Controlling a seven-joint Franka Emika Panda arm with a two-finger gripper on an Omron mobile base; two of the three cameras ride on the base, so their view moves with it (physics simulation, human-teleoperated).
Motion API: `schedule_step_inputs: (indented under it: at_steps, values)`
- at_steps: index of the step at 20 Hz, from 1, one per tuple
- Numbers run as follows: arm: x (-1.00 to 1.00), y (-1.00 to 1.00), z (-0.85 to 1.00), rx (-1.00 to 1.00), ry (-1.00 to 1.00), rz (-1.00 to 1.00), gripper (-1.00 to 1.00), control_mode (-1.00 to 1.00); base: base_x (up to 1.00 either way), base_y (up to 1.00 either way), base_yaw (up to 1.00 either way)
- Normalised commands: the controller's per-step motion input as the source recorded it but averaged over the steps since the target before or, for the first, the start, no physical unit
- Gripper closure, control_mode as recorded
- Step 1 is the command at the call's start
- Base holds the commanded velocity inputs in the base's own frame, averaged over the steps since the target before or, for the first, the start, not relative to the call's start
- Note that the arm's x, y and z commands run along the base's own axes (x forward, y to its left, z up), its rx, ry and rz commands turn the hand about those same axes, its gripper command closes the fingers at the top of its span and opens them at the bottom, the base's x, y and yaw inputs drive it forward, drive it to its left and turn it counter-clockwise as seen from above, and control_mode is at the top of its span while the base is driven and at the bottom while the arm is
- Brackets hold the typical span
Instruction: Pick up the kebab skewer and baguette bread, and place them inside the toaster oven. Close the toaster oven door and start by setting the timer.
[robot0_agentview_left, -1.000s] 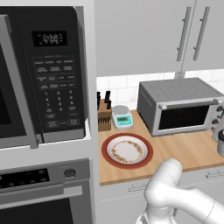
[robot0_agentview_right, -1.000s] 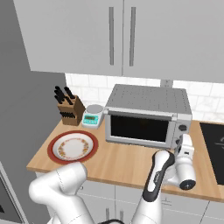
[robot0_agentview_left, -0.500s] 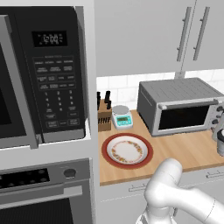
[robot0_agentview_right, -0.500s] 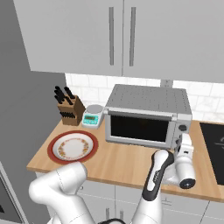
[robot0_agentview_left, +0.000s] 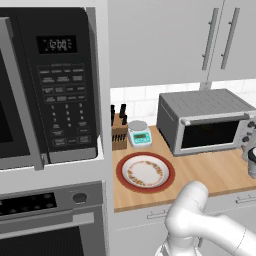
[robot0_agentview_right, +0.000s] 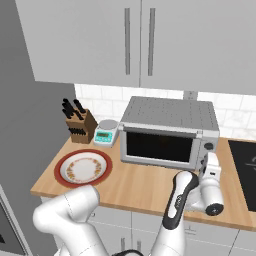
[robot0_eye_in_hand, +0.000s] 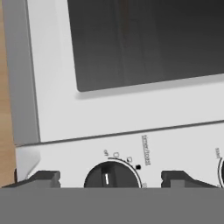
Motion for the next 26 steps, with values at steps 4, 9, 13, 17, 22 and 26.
schedule_step_inputs:
  at_steps: [4,9,13,17,22,26]
  values:
    - [0.16,-0.04,-0.28,0.00,0.00,0.00,1.00,-1.00,0.00,0.00,0.00]
    - [0.44,-0.03,-0.21,0.00,0.00,0.00,1.00,-1.00,0.00,0.00,0.00]
    - [0.14,-0.01,-0.19,0.00,0.00,0.00,1.00,-1.00,0.00,0.00,0.00]
    - [0.00,-0.14,-0.05,0.00,0.00,0.00,1.00,-1.00,0.00,0.00,0.00]
    - [0.00,-0.37,-0.03,0.00,0.00,0.00,1.00,-1.00,0.00,0.00,0.00]
    - [0.00,-0.29,-0.04,0.09,0.00,-0.02,1.00,-1.00,0.00,0.00,0.00]
